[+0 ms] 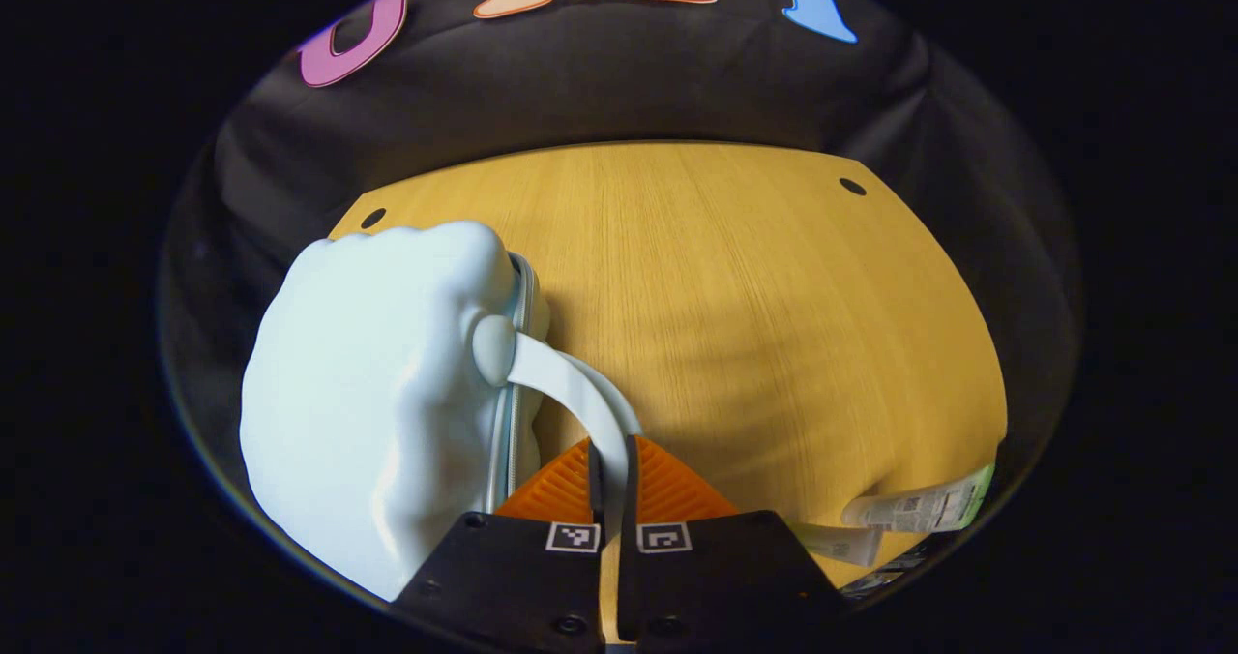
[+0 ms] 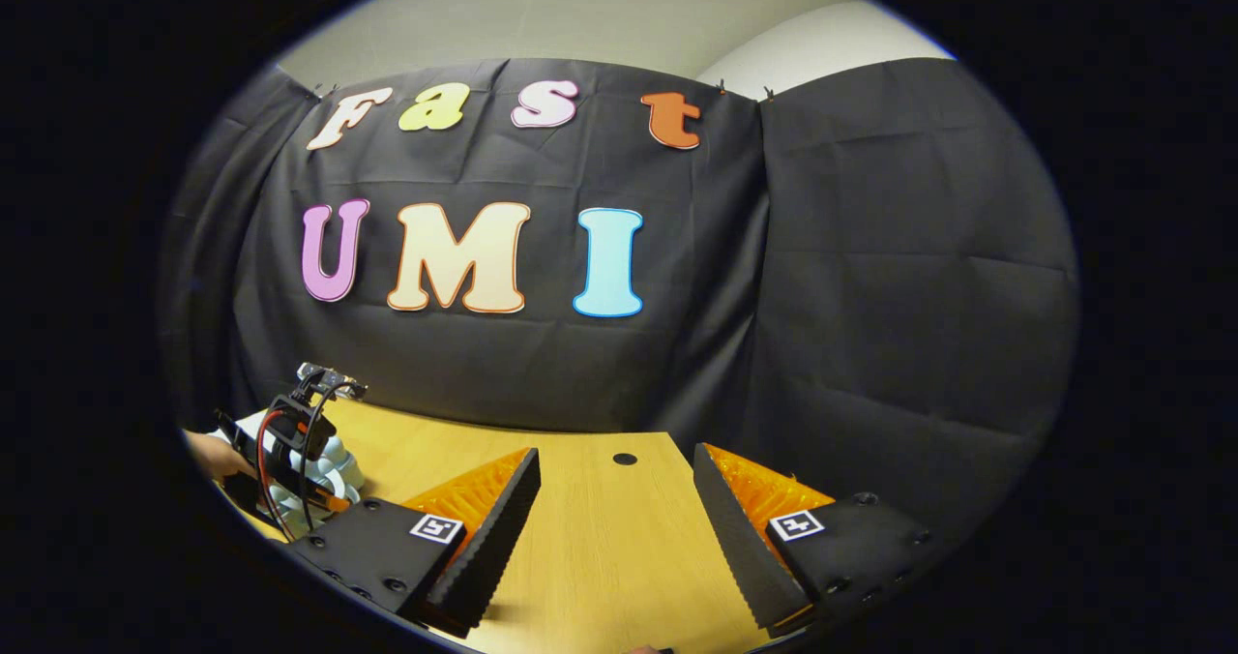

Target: First open the suitcase, pack the skin care products into it, and then close the suitcase.

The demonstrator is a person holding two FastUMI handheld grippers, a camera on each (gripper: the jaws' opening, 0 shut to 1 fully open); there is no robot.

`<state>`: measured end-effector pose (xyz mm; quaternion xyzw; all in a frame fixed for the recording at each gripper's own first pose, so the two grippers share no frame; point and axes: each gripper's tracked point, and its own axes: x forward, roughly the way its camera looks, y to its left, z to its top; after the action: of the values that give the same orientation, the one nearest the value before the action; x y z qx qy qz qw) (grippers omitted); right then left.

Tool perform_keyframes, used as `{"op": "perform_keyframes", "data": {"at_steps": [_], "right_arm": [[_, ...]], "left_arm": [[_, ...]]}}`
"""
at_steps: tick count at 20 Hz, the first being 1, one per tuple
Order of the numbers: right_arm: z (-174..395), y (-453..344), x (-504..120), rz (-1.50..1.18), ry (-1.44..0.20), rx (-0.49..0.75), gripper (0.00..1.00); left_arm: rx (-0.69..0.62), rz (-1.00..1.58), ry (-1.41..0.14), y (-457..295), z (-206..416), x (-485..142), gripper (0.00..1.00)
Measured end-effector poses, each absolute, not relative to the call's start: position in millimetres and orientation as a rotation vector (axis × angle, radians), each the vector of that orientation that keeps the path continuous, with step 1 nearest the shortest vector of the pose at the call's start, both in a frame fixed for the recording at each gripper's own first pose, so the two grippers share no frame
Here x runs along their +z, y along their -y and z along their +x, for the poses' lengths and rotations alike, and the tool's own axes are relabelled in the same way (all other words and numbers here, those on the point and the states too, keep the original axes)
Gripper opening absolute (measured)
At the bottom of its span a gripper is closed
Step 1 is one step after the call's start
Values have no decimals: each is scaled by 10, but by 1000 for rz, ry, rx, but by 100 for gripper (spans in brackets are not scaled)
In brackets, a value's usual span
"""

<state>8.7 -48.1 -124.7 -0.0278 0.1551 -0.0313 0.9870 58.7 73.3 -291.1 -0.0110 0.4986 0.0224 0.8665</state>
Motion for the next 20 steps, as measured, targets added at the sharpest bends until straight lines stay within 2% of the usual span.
{"op": "perform_keyframes", "data": {"at_steps": [9, 20], "right_arm": [[78, 200, -1411, 19, -332, -4, 100], [125, -353, -1473, 44, -329, 80, 99]], "left_arm": [[29, -21, -936, -755, 591, -2134, 0], [52, -94, -799, -1533, 621, -989, 0]]}}
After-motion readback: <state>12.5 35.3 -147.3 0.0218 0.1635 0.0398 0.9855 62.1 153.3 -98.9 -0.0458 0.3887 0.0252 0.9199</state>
